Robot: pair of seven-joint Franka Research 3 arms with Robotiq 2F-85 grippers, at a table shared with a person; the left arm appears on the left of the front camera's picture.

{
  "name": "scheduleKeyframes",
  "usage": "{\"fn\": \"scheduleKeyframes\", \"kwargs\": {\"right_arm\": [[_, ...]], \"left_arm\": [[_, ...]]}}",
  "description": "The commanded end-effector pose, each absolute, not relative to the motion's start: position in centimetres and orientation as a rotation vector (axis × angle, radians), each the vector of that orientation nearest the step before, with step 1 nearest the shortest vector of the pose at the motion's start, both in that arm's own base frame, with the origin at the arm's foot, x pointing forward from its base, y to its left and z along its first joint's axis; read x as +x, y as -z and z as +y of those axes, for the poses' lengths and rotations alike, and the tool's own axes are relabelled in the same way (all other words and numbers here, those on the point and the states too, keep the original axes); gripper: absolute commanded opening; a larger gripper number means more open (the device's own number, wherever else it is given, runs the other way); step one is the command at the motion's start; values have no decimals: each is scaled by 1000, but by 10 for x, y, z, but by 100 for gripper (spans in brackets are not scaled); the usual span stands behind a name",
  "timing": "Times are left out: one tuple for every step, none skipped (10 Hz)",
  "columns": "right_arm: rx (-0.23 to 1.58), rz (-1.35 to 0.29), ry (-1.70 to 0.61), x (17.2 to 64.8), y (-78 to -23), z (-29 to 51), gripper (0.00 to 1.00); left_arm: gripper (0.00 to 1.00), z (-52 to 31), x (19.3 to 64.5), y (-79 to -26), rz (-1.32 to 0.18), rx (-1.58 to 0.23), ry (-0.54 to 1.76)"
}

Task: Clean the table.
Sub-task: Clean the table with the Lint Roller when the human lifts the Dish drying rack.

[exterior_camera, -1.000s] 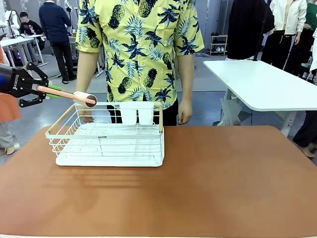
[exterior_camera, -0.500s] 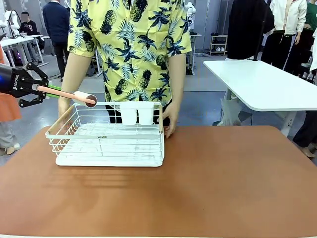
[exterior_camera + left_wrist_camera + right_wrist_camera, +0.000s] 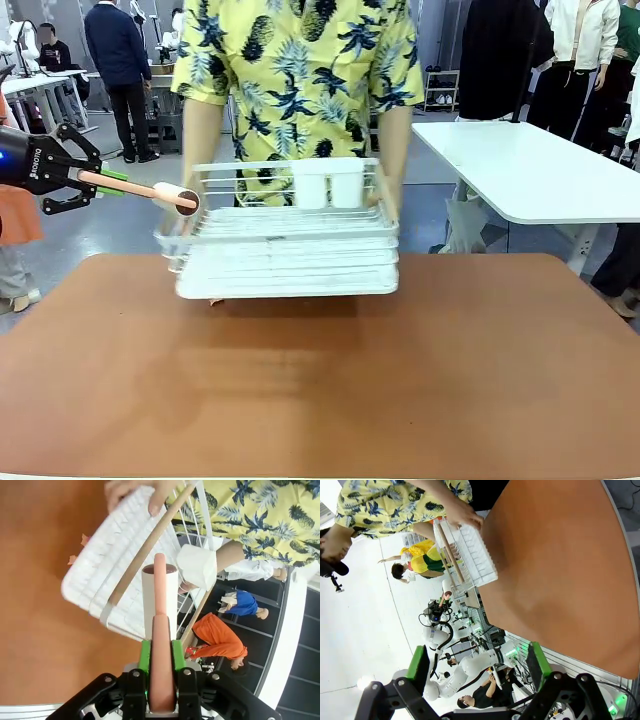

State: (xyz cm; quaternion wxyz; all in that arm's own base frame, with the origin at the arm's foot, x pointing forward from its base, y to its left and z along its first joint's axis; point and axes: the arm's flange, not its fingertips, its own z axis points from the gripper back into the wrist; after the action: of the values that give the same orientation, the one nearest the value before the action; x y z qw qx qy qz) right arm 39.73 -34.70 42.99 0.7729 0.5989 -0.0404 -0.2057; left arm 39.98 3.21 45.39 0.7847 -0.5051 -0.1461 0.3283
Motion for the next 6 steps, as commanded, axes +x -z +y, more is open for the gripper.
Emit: {"fn": "scheduleKeyframes", "kwargs": {"right_arm": [[1295,-92,442,397,-433,-346,100],[1295,-92,442,397,-433,-346,100],[1295,-92,442,397,-433,-346,100],[1295,-92,442,397,-433,-346,100],[1295,-92,442,397,-433,-346,100],[1295,-92,442,397,-433,-346,100]], "left_arm": [[0,36,399,-452,-327,-1082,-722],[0,36,399,-452,-327,-1082,-722],[0,36,399,-452,-327,-1082,-722],[0,36,399,-452,-327,-1082,-722],[0,36,399,-452,-327,-1082,-722],[0,36,399,-452,-327,-1082,-722]]}}
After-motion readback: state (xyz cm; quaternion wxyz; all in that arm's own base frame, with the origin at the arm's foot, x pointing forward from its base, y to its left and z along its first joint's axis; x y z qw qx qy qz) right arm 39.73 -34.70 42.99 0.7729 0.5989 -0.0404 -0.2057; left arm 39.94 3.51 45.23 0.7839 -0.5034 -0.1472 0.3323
